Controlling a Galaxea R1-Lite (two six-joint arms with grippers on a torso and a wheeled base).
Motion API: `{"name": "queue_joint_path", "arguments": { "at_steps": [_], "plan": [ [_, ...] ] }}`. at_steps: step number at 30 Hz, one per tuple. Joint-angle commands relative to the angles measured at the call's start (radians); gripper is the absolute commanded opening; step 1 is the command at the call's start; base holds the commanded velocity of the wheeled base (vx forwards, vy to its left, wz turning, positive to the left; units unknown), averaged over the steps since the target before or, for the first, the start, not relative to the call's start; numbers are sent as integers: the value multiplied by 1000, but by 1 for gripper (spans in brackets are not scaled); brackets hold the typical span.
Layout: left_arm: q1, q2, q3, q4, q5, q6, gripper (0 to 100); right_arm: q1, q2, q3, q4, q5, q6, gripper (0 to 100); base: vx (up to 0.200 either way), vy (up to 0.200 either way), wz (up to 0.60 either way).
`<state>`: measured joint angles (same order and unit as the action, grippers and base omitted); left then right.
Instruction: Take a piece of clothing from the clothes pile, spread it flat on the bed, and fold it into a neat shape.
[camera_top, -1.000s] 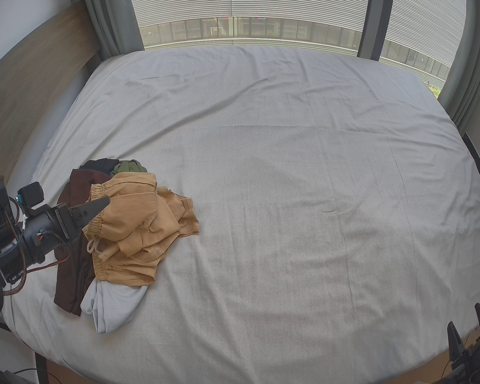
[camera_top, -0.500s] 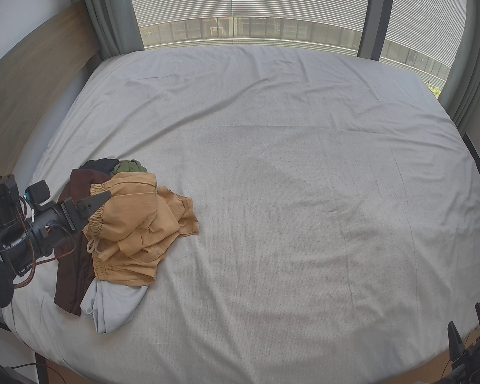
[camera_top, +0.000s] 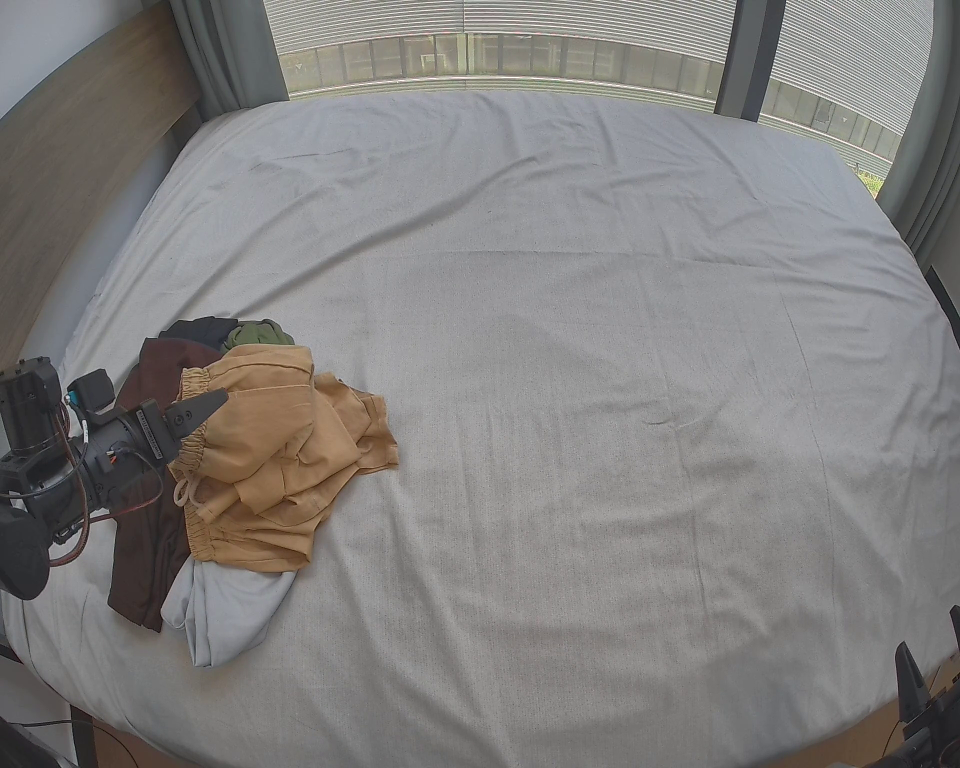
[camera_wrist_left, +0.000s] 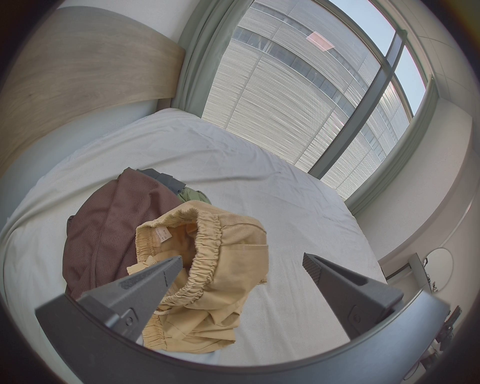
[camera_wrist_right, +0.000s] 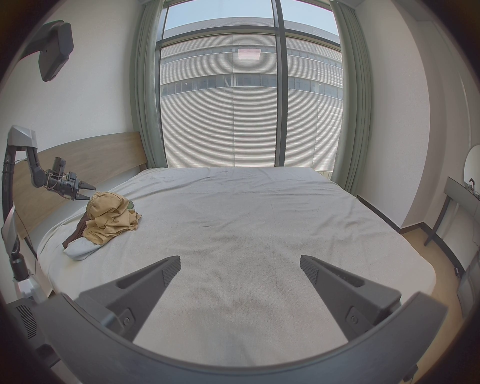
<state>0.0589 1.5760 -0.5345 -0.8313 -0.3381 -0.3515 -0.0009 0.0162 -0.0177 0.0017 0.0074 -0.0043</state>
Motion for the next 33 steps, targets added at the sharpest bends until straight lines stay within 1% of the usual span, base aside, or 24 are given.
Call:
{"name": "queue_joint_path", "arguments": {
  "at_steps": [1, 6, 10, 16, 24, 33],
  "plan": [
    [1, 62, -18, -28, 1, -18, 100, -1, -16, 18, 0, 0, 0, 100, 0, 0, 0],
    [-2, 101, -42, -80, -2, -69, 100, -1, -16, 18, 0, 0, 0, 100, 0, 0, 0],
    [-8, 108, -58, -83, -32, -93, 100, -1, -16, 18, 0, 0, 0, 100, 0, 0, 0],
    [-25, 136, -76, -85, -36, -96, 100, 1, -16, 18, 0, 0, 0, 100, 0, 0, 0],
    [-27, 162, -91, -91, -36, -101, 100, -1, -16, 18, 0, 0, 0, 100, 0, 0, 0],
    [-33, 190, -104, -127, -35, -103, 100, -1, -16, 18, 0, -1, 0, 100, 0, 0, 0]
  ]
}}
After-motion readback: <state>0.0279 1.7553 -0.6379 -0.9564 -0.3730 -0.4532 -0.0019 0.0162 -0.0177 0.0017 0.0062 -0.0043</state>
